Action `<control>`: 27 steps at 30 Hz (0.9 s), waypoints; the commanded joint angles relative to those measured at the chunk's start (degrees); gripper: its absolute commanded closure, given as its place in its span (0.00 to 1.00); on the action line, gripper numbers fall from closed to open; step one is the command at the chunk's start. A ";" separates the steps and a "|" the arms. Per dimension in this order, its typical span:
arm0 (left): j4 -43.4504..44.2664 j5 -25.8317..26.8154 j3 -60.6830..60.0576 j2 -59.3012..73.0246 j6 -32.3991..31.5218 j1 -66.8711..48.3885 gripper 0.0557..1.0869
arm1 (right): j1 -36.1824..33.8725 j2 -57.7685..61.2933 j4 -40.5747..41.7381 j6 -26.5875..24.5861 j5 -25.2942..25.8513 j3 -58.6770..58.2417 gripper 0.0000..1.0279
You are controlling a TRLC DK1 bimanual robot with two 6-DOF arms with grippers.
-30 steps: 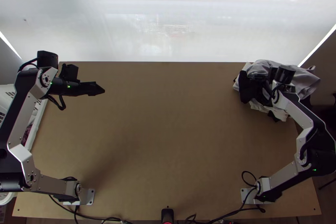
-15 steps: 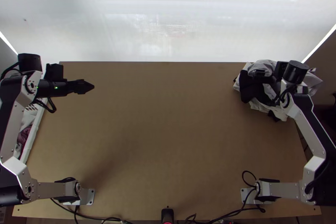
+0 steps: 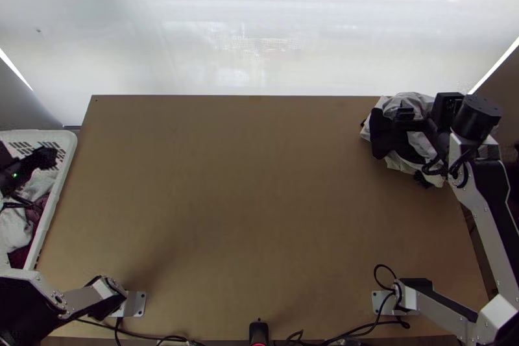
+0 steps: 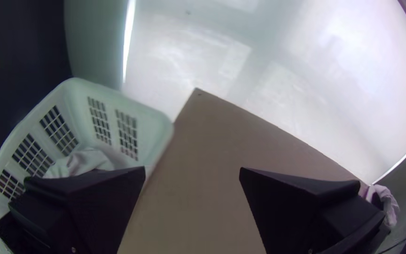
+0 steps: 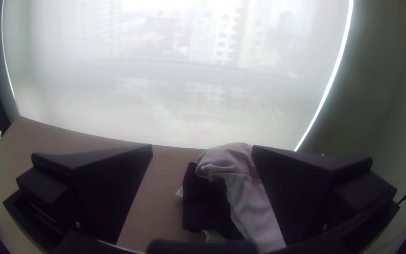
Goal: Fold the t-shirt
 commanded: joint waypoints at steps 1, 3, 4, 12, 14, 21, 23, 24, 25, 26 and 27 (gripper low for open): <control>11.16 -2.17 -9.85 6.72 6.45 15.45 0.05 | 1.79 -4.55 -3.87 -0.79 0.10 -1.56 0.04; 12.83 -3.66 -10.03 10.68 6.89 17.20 0.05 | 2.06 -5.43 -4.48 -0.87 0.18 -2.18 0.04; 13.45 -4.54 -9.76 12.70 6.80 17.91 0.05 | 2.14 -5.78 -4.66 -1.05 0.18 -2.44 0.04; 20.57 -9.20 -4.14 26.59 5.40 19.49 0.05 | 2.50 -7.36 -6.24 -2.10 0.71 -2.71 0.04; 21.09 -10.78 -1.24 29.93 4.52 19.49 0.05 | 2.58 -7.54 -6.77 -2.10 0.80 -2.62 0.04; 21.97 -15.79 10.54 44.08 4.17 19.49 0.05 | 4.17 -9.30 -9.67 -2.63 1.85 -2.71 0.04; 21.97 -17.55 14.23 48.38 4.17 19.40 0.05 | 4.69 -9.74 -10.54 -2.81 2.03 -2.53 0.04; 21.80 -18.25 15.90 50.32 4.26 19.31 0.05 | 4.96 -10.00 -10.81 -2.89 2.12 -2.53 0.04; 21.53 -18.69 17.84 52.25 4.17 19.23 0.05 | 5.22 -10.18 -11.25 -2.98 2.20 -2.35 0.04; 21.18 -19.22 19.51 54.01 3.99 19.14 0.06 | 5.48 -10.35 -11.95 -3.07 2.20 -2.09 0.04; 21.18 -20.19 21.09 55.85 3.99 18.96 0.05 | 5.92 -10.53 -12.57 -3.25 2.38 -1.83 0.04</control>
